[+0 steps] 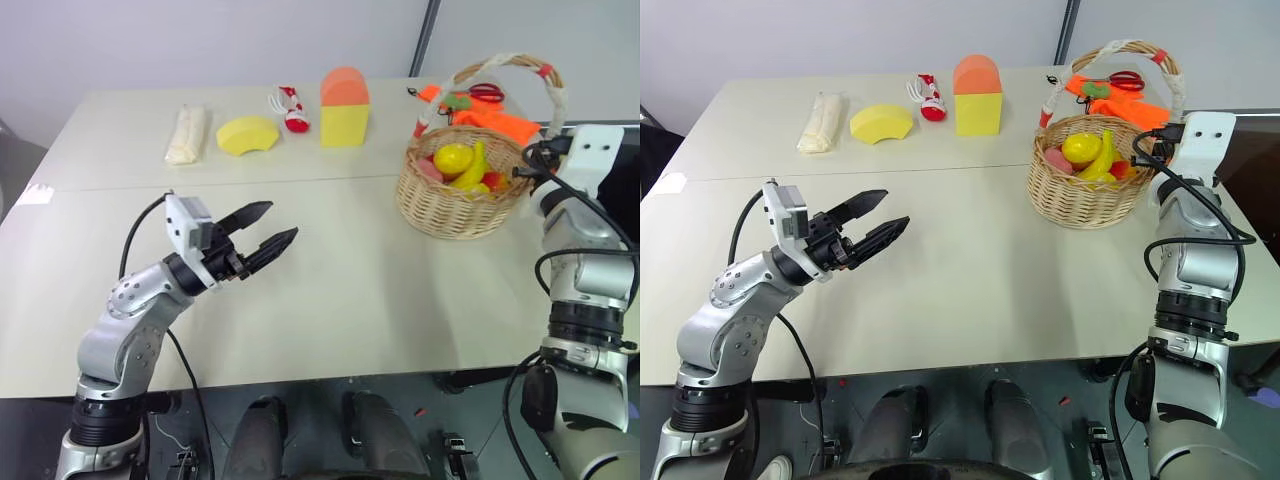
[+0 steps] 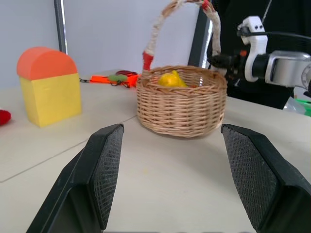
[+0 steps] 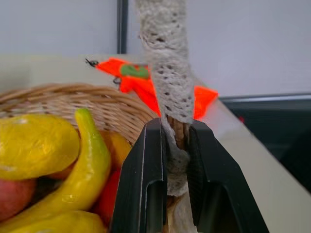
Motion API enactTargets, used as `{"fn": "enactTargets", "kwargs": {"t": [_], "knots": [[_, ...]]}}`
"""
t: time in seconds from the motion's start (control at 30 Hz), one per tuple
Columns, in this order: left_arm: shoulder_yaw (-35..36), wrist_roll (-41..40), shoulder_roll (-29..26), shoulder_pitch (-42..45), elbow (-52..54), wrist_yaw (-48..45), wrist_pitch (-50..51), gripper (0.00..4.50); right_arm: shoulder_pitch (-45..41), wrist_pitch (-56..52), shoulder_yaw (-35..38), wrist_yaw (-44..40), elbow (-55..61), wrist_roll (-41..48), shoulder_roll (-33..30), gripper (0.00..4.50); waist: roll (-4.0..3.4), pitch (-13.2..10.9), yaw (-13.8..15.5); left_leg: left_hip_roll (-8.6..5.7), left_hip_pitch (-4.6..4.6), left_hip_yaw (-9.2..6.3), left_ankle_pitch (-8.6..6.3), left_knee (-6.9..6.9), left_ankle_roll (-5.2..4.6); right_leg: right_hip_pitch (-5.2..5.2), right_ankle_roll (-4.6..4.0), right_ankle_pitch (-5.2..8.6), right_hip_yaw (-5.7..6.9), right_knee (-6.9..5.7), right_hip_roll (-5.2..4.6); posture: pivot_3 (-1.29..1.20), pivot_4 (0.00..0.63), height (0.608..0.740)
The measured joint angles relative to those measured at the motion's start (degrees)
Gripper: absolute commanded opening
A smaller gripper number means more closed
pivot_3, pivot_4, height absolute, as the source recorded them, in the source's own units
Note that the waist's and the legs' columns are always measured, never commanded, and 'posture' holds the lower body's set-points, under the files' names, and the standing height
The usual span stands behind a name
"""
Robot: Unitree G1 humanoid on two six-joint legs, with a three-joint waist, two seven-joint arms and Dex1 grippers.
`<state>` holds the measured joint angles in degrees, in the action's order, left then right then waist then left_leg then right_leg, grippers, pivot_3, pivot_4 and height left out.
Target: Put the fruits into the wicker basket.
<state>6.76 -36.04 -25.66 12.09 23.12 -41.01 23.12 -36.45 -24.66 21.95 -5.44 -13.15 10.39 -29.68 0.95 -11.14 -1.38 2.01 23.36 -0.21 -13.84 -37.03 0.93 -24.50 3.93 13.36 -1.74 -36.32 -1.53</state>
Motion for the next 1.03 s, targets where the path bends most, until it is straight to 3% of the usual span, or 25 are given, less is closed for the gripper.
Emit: {"fn": "enactTargets", "kwargs": {"t": [0.17, 0.3, 0.47, 0.6, 0.67, 0.8, 1.03], "knots": [[-0.4, 0.6, 0.0, 0.0, 0.0, 0.0, 0.0, 3.44, 0.1, 0.3, 0.2, -1.0, 0.2, 0.5, -0.8, 3.56, 0.00, 0.0, 0.3, -0.01, 0.01, 0.00, 0.00, -0.02, 0.00, 0.00, 0.00, 0.00, 0.00, 0.01, -0.02, 0.00, 0.150, 0.740], [-0.5, 0.7, -0.2, -0.1, 0.0, 0.0, 0.0, 3.44, 4.3, 1.0, 1.1, -2.2, 5.6, 1.3, -1.5, 3.56, 0.00, 0.0, 0.7, -0.01, 0.04, -0.01, 0.00, -0.01, 0.00, 0.00, 0.03, 0.02, 0.00, 0.02, -0.02, 0.00, 0.150, 0.740], [-0.1, 2.7, -1.5, -2.3, -1.6, 0.0, -1.2, 3.44, 13.8, 1.1, 7.3, -4.0, 14.8, 4.7, -2.1, 3.56, 0.00, 0.0, 0.6, -0.01, 0.04, 0.01, 0.00, -0.01, 0.00, 0.00, 0.04, 0.04, -0.01, 0.03, -0.03, 0.00, 0.150, 0.740], [1.7, 5.0, -2.1, -4.8, -4.8, 1.4, -2.5, 3.44, 21.6, 2.2, 9.1, -10.2, 21.0, 8.7, -2.4, 3.56, -0.05, 0.0, 0.1, 0.02, -0.06, 0.02, -0.01, 0.01, -0.01, 0.02, 0.00, 0.04, -0.04, 0.01, 0.02, 0.00, 0.150, 0.740], [3.0, 7.2, -2.8, -5.8, -7.5, 2.6, -3.7, 3.44, 25.7, 4.0, 7.3, -16.9, 24.2, 10.9, -3.2, 3.56, -0.10, 0.1, 0.0, 0.03, -0.10, 0.00, -0.01, 0.03, -0.01, 0.03, 0.02, 0.06, -0.05, 0.00, 0.04, 0.00, 0.150, 0.740], [6.2, 11.7, -3.7, -8.1, -13.4, 5.5, -6.9, 3.44, 35.4, 7.2, -4.0, -32.0, 32.4, 12.6, -6.1, 3.56, -0.11, 0.1, 0.2, 0.07, -0.10, 0.00, -0.02, 0.03, -0.03, 0.03, 0.06, 0.10, -0.05, 0.01, 0.06, 0.00, 0.150, 0.740], [7.6, 13.1, -3.6, -12.2, -13.9, 7.5, -8.5, 3.44, 35.1, 8.5, -10.8, -37.3, 32.5, 13.1, -5.8, 3.56, -0.07, 0.1, 0.7, 0.00, -0.02, 0.04, -0.03, -0.08, -0.01, 0.05, -0.03, 0.04, -0.04, 0.11, -0.10, 0.00, 0.150, 0.740]]}}
